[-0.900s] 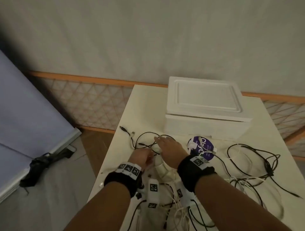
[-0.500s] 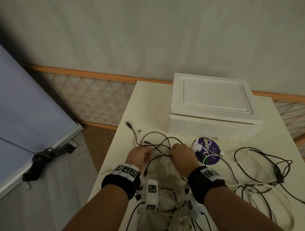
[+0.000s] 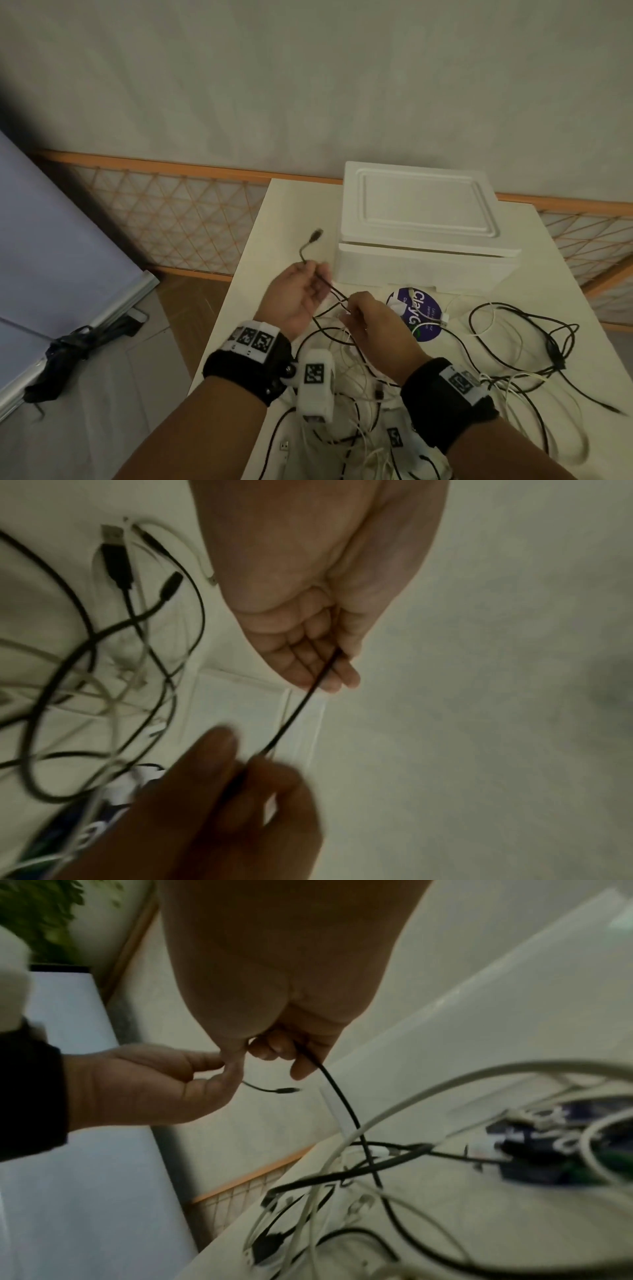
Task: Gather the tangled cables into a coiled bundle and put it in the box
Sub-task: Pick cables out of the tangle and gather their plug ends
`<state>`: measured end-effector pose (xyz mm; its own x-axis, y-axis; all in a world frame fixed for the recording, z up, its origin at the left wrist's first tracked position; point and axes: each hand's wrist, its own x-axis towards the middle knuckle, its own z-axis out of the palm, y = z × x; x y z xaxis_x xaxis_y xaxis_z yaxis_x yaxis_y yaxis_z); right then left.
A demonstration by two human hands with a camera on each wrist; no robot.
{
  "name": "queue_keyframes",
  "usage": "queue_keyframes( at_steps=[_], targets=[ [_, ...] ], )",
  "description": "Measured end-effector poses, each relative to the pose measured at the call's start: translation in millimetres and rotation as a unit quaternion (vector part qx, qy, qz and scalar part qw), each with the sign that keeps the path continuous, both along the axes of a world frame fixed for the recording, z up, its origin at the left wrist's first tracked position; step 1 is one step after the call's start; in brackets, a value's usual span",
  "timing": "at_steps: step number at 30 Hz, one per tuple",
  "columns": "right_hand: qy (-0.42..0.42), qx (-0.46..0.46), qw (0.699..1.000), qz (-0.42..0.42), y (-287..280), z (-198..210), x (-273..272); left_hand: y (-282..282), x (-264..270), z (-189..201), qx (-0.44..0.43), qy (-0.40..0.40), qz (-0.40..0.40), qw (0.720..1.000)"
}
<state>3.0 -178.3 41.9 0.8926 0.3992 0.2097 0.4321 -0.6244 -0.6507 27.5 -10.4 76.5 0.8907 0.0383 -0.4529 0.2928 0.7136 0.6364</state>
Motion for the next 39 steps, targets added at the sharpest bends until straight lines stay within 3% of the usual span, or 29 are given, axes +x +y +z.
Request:
queue_keyframes(
  at_steps=[2,4,10,14,15,17,18,19,21,23,26,28,30,31,33,35,36,38,39],
  targets=[
    [0.02,-0.013,0.999,-0.022,-18,5,-5,19,7,6,-0.055,0.021,0.075,0.995],
    [0.052,-0.027,0.997,-0.04,-37,4,-8,35,10,9,-0.046,0.031,0.116,0.992],
    [0.124,-0.192,0.973,-0.04,-65,-10,-9,44,3,12,0.094,-0.006,0.085,0.992],
    [0.172,-0.185,0.966,-0.064,-71,2,-9,42,-5,21,0.19,-0.033,0.036,0.981],
    [0.151,-0.184,0.97,-0.055,-65,13,-9,33,-10,25,0.255,-0.057,-0.009,0.965],
    [0.077,-0.188,0.979,-0.015,-45,37,-5,9,-22,29,0.408,-0.123,-0.143,0.893],
    [0.037,-0.192,0.981,0.006,-33,50,-2,-3,-27,31,0.457,-0.16,-0.204,0.851],
    [0.004,-0.212,0.977,0.023,-24,65,0,-14,-31,34,0.467,-0.187,-0.236,0.831],
    [-0.067,-0.245,0.966,0.049,-16,88,5,-24,-35,42,0.39,-0.204,-0.243,0.864],
    [-0.141,-0.148,0.978,0.045,-20,100,6,-23,-35,44,0.32,-0.198,-0.243,0.894],
    [-0.085,0.084,0.993,0.005,-25,106,-1,-25,-36,42,0.392,-0.196,-0.291,0.85],
    [-0.057,0.119,0.991,-0.006,-21,107,-6,-34,-40,43,0.414,-0.214,-0.3,0.833],
    [-0.08,0.137,0.987,-0.026,-20,106,-10,-40,-41,47,0.445,-0.229,-0.282,0.818],
    [-0.076,0.163,0.983,-0.046,-21,102,-11,-41,-40,49,0.456,-0.23,-0.261,0.819],
    [-0.005,0.228,0.97,-0.086,-26,92,-15,-40,-35,49,0.396,-0.235,-0.206,0.864],
    [0.097,0.191,0.974,-0.074,-31,78,-19,-40,-32,54,0.294,-0.246,-0.156,0.91],
    [0.121,0.11,0.986,-0.038,-33,68,-20,-40,-31,59,0.263,-0.248,-0.138,0.922],
    [0.112,-0.022,0.993,0.005,-35,57,-21,-39,-29,65,0.235,-0.252,-0.121,0.931],
    [0.108,-0.026,0.994,-0.006,-36,57,-19,-38,-29,67,0.23,-0.255,-0.119,0.931]
  ],
)
